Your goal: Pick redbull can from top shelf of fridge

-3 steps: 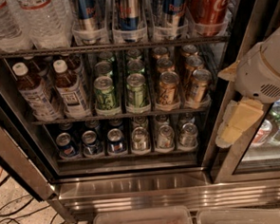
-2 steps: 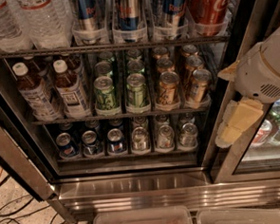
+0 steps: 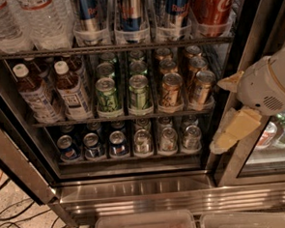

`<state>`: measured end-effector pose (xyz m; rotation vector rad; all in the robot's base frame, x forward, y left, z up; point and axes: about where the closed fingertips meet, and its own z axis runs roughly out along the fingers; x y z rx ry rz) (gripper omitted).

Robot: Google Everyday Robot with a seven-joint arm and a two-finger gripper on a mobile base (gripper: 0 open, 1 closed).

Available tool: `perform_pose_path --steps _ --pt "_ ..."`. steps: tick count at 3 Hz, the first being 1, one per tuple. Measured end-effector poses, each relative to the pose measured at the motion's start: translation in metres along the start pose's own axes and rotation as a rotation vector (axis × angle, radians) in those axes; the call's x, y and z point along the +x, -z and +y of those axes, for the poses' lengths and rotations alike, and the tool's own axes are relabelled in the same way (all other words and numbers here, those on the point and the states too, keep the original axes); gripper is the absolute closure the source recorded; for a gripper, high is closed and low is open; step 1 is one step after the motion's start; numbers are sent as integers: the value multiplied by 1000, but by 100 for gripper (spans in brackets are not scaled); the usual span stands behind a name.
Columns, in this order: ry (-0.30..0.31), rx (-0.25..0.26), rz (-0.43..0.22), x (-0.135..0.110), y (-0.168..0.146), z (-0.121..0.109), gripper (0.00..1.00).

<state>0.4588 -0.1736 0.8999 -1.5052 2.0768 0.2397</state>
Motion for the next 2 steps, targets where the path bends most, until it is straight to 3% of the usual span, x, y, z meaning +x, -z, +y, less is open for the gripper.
perform_pose_path --steps 1,2 --pt "-24 34 -161 -2 -1 11 0" --pt "19 65 -323 -21 8 33 0"
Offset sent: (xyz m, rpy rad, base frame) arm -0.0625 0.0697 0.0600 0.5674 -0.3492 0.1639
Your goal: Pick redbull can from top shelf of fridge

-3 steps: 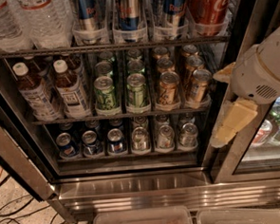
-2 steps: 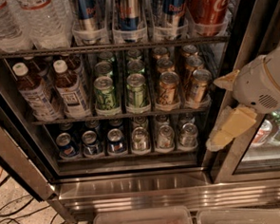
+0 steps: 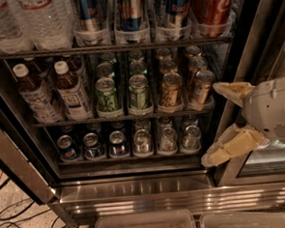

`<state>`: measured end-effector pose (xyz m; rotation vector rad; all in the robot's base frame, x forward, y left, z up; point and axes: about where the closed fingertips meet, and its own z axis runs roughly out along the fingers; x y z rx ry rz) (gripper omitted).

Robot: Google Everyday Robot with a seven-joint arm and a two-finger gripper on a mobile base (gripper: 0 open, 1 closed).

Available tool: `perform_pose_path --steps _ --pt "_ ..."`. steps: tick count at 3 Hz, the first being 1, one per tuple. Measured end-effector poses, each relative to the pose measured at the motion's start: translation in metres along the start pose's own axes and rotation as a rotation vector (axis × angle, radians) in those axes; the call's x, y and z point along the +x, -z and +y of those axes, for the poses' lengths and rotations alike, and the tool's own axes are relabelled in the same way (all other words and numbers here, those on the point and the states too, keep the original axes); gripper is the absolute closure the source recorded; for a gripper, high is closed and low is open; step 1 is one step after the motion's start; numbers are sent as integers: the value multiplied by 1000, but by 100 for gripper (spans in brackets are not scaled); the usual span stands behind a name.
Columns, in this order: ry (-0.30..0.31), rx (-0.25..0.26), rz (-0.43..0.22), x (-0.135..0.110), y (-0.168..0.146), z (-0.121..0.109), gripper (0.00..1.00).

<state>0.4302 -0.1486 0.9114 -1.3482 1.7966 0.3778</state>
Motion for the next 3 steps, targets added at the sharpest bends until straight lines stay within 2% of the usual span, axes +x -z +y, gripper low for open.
perform_pose_path --steps 1,2,3 --pt "42 10 -74 -19 7 4 0" --pt "41 10 -74 -19 7 4 0" --pt "5 -1 -90 -12 5 4 0"
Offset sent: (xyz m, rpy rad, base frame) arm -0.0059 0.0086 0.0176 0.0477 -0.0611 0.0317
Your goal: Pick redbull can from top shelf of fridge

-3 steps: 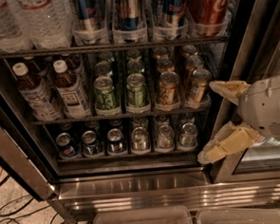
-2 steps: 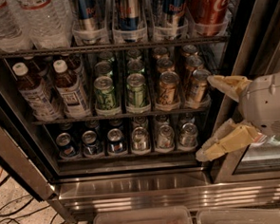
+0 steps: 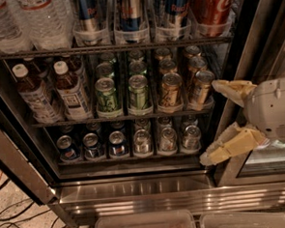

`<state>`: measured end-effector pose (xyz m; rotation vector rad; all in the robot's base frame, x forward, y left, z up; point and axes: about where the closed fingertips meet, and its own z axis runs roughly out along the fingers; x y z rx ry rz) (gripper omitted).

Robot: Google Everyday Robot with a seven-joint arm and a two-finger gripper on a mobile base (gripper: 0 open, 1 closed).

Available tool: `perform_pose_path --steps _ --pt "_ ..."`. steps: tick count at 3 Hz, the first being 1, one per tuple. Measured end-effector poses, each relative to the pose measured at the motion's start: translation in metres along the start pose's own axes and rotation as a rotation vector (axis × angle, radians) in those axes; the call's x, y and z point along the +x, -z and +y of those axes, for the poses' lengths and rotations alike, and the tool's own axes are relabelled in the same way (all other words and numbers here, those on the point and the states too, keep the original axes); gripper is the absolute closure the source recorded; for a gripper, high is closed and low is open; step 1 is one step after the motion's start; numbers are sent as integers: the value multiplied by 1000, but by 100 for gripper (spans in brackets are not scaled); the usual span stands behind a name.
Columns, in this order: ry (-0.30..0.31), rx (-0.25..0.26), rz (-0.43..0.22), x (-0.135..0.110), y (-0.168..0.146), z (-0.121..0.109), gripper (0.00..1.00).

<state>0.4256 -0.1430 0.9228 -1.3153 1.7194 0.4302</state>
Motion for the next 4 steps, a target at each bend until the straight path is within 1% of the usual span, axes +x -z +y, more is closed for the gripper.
perform_pose_path --steps 1,3,4 --pt "-7 -30 -36 -3 -12 13 0" --pt "55 -152 -119 -39 -50 57 0" --pt "55 -152 -119 -39 -50 57 0"
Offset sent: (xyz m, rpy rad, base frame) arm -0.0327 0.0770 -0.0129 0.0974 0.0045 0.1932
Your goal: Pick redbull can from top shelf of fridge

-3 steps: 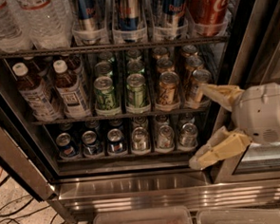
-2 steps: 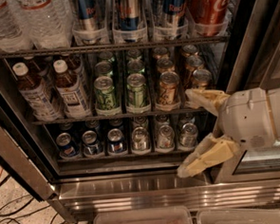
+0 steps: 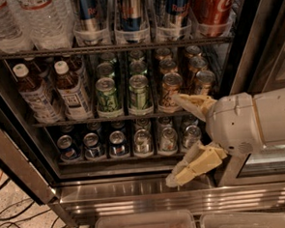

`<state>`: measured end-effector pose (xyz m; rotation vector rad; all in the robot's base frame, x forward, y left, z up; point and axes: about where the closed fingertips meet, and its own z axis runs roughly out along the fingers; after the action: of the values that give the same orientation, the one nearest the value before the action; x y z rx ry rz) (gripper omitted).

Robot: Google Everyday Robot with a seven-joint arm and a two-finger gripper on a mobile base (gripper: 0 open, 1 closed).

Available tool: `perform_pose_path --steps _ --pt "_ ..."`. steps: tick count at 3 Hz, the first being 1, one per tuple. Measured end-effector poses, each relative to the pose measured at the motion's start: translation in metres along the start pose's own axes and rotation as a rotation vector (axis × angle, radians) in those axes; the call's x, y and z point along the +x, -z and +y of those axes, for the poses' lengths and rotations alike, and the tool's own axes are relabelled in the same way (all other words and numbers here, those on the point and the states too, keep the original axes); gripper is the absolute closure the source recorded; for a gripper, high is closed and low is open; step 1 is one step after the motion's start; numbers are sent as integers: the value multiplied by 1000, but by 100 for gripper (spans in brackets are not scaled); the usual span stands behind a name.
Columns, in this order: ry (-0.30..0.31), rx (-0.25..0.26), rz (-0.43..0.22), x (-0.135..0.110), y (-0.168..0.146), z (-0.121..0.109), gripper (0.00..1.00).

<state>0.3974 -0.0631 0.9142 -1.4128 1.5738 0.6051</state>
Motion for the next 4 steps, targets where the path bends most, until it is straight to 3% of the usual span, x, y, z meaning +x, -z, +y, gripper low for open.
perform_pose_path --steps 1,3,4 --pt "-22 62 -33 -3 -6 -3 0" --pt "-66 271 -141 -32 -31 -19 0" --pt "-67 271 -141 -32 -31 -19 0"
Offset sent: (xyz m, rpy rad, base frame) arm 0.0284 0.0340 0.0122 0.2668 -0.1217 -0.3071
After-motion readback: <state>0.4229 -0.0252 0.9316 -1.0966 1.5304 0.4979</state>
